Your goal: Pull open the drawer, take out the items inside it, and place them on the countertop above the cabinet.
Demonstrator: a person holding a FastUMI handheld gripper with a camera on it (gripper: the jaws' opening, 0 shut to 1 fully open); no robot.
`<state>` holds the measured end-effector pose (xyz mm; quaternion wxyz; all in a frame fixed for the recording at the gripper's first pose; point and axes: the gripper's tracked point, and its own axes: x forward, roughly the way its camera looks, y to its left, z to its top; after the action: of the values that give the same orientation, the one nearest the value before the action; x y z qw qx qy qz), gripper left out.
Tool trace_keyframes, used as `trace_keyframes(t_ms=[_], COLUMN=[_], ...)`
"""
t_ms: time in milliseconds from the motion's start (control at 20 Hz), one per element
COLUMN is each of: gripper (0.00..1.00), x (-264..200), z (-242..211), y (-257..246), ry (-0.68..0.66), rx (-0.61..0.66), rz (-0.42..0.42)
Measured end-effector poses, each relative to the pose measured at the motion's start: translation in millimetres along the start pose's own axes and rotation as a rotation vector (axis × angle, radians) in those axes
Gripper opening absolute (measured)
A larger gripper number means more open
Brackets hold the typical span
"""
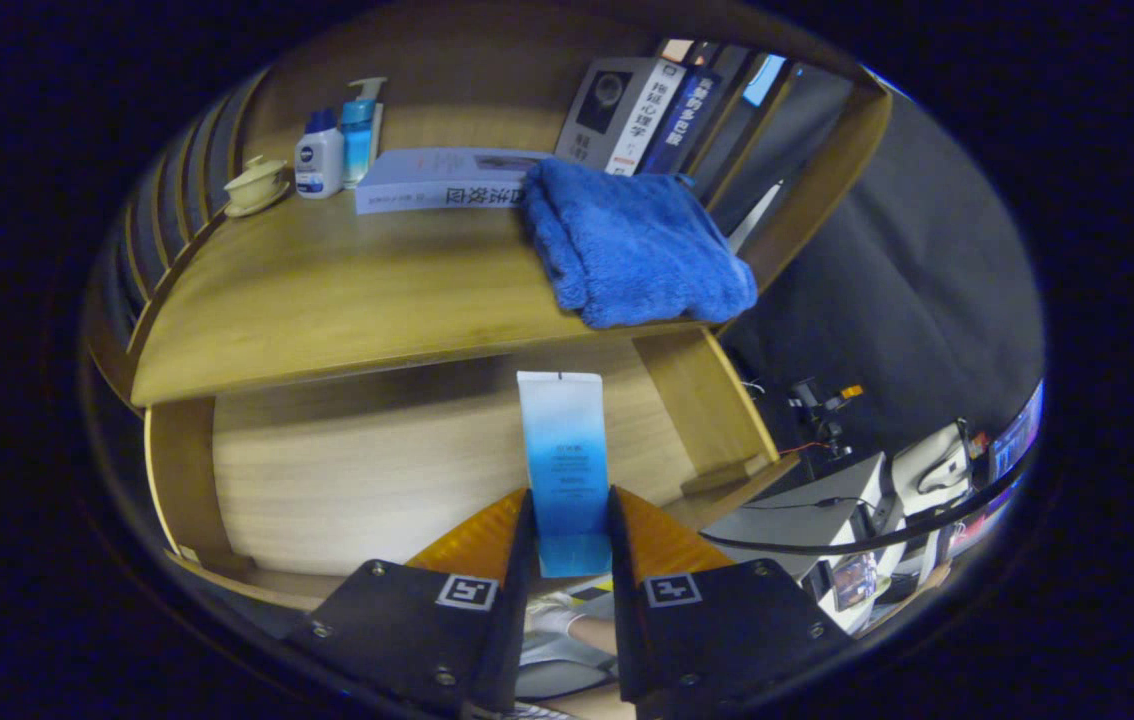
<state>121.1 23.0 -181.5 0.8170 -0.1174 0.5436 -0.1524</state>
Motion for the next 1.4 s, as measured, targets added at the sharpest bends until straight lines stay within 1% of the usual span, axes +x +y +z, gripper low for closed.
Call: trace_keyframes(t_ms=[300, 450, 550, 850, 1200, 1400], gripper=[0.39, 0.39, 0.39, 0.39, 0.39, 0.39], x=[-37.6, -43.8, -43.6, -23.5, 1.9, 18.0], z=[30.8, 55.1, 66.7, 92.0, 113.6, 115.7], y=[-17.5, -6.9, 2.2, 53.8, 101.2, 118.2], ry=[-0.133, -0.203, -0.231, -0.277, -0.297, -0.28], rx=[0.073, 0.112, 0.105, 0.077, 0.034, -0.007], rz=[-0.007, 0.047, 0.071, 0.212, 0.316, 0.35])
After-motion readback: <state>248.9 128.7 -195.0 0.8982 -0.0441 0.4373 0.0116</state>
